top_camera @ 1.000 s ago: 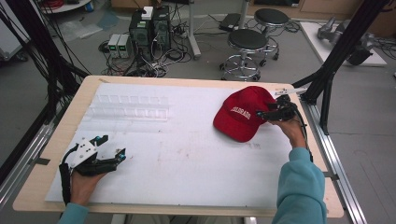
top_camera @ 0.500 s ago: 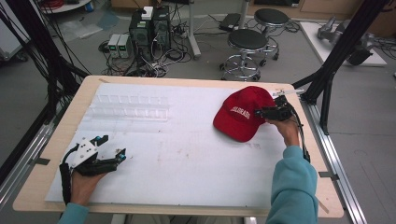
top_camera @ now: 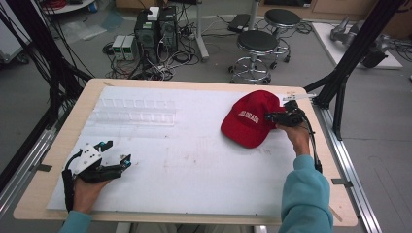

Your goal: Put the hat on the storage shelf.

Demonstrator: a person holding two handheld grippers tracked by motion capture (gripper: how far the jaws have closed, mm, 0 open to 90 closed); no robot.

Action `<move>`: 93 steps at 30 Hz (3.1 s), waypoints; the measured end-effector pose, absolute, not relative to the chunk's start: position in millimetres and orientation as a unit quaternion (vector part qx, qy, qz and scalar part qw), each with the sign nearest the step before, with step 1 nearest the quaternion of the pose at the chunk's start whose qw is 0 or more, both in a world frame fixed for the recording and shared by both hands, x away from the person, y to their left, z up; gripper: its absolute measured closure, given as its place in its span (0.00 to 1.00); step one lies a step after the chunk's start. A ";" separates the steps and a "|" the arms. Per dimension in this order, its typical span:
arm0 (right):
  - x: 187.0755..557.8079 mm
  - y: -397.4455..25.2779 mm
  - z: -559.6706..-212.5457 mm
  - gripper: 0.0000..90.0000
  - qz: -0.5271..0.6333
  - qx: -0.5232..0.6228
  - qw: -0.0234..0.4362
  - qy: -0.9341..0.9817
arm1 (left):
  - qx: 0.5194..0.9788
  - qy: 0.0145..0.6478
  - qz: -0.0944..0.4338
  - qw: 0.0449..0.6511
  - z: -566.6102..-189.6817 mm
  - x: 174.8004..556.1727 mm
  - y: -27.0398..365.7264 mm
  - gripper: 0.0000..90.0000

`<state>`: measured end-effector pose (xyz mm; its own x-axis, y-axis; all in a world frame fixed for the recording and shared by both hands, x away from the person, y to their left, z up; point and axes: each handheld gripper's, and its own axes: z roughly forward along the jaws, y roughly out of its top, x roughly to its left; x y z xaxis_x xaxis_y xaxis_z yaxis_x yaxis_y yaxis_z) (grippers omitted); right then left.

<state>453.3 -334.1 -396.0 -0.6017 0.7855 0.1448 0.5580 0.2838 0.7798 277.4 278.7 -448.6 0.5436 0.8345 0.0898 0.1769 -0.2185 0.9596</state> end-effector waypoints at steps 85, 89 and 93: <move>348.5 -150.8 -315.4 0.93 0.530 0.071 0.138 0.834 | 0.781 0.247 0.069 0.569 -326.1 352.2 158.1 0.17; 346.6 -146.7 -315.3 0.94 0.529 0.066 0.136 0.835 | 0.786 0.249 0.055 0.563 -330.0 356.4 145.5 0.14; 345.1 -143.8 -315.2 0.93 0.529 0.060 0.133 0.836 | 0.789 0.248 0.038 0.560 -331.7 359.2 136.2 0.14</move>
<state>345.1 -143.8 -315.2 -0.9573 0.2414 -0.1593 -0.0404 0.4338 0.9001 359.2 136.2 -331.7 0.8738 0.4346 -0.2182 0.3493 -0.2486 0.9034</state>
